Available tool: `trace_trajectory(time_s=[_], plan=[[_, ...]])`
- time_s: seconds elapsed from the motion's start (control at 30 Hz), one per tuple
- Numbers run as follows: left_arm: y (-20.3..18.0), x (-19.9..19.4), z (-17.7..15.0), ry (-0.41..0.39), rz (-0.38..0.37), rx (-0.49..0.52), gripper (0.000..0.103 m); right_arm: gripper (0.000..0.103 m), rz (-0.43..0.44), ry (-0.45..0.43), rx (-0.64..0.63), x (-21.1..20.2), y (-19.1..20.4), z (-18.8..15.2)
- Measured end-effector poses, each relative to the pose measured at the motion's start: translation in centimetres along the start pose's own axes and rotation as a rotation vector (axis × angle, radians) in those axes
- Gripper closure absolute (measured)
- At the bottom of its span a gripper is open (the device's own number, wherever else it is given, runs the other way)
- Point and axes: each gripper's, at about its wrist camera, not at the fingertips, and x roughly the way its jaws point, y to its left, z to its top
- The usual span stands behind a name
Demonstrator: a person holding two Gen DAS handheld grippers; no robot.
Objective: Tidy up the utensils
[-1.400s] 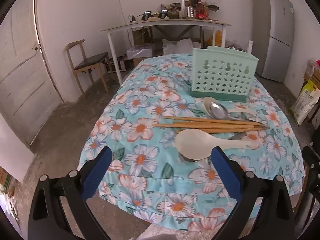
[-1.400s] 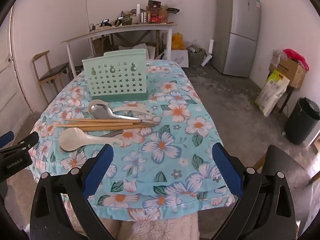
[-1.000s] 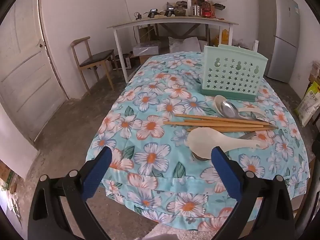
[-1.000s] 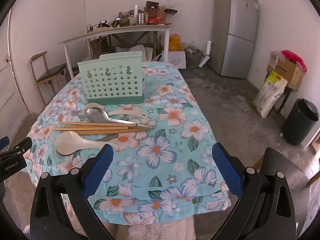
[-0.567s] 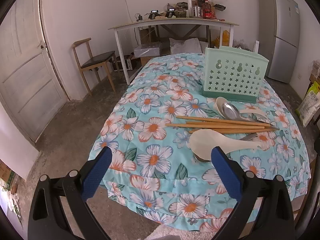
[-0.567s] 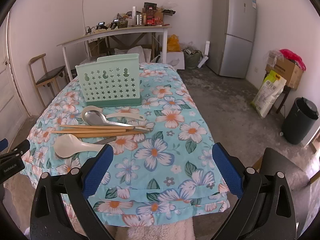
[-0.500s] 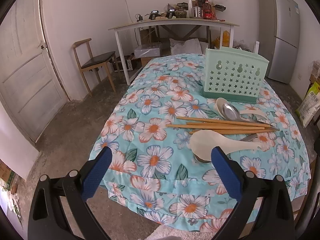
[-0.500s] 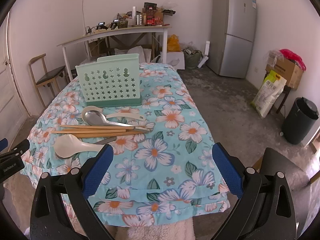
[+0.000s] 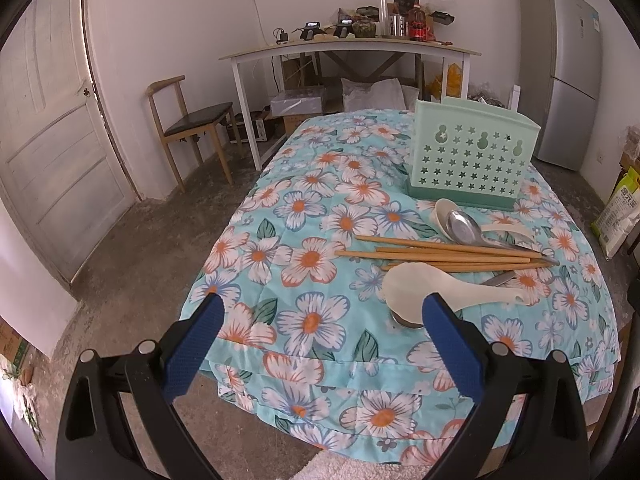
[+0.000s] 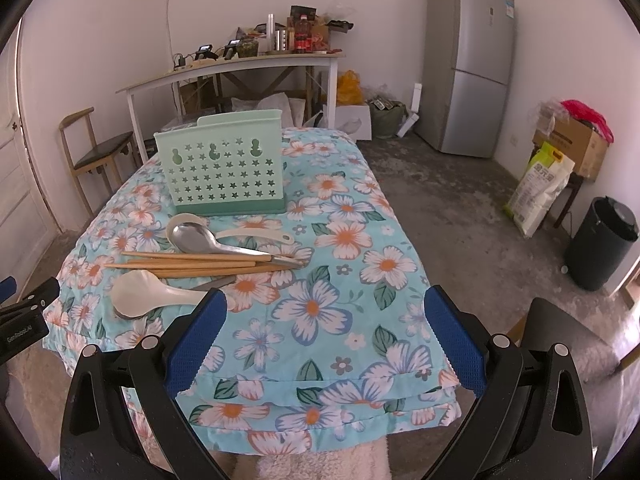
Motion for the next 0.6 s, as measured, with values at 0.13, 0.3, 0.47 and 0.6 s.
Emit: trace_trajectory(time_s=[0.13,0.3,0.47,0.6], plan=[[0.00,0.00,0.01,0.001,-0.001,0.000,0.006,0.008,0.000,0.000,0.000,0.00,0.02,0.01],[0.02,0.00,0.00,0.000,-0.001,0.000,0.006,0.008,0.000,0.000,-0.001,0.07,0.30,0.17],[0.05,0.00,-0.02,0.000,-0.001,0.000,0.006,0.008,-0.001,0.000,-0.001,0.04,0.25,0.14],[0.07,0.01,-0.02,0.000,-0.001,-0.001,0.006,0.008,0.001,0.002,-0.001,0.05,0.27,0.17]])
